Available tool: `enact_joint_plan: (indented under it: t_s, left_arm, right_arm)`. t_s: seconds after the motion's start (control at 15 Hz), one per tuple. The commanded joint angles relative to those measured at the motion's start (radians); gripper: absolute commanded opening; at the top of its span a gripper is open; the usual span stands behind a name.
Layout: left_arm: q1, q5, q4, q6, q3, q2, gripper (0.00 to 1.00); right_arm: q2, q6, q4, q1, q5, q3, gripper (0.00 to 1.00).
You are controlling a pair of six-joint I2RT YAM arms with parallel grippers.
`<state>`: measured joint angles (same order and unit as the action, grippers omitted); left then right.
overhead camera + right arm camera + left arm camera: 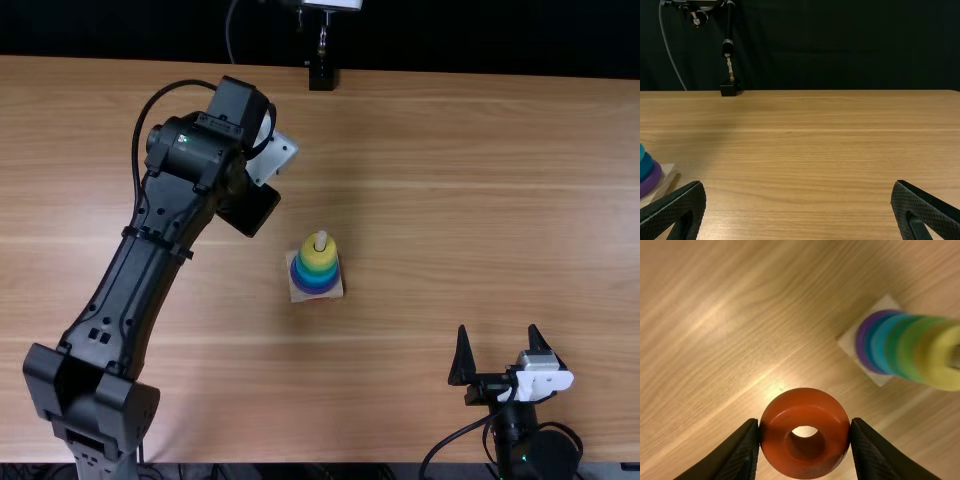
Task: Build the Hanoi tower: stack the rings onto the peg from bottom to top in this color order: purple, dark blue, light blue, dark green, light green, yellow, orange.
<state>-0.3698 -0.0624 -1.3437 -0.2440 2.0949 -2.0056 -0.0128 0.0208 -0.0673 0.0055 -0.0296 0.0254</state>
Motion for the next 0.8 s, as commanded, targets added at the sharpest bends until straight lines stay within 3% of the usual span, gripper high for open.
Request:
enact_joint_plan:
  t_s: [0.0, 0.13, 0.73]
  left_arm:
    - [-0.040, -0.011, -0.039, 0.051, 0.100, 0.028, 0.00]
    - [-0.046, -0.022, -0.103, 0.117, 0.174, 0.022, 0.00]
    - [-0.166, -0.024, -0.109, 0.211, 0.209, -0.018, 0.00]
  right_arm:
    - [0.013, -0.002, 0.006, -0.009, 0.009, -0.010, 1.00]
    - [0.013, -0.002, 0.006, -0.009, 0.009, -0.010, 1.00]
    - [0.013, -0.002, 0.006, -0.009, 0.009, -0.010, 1.00]
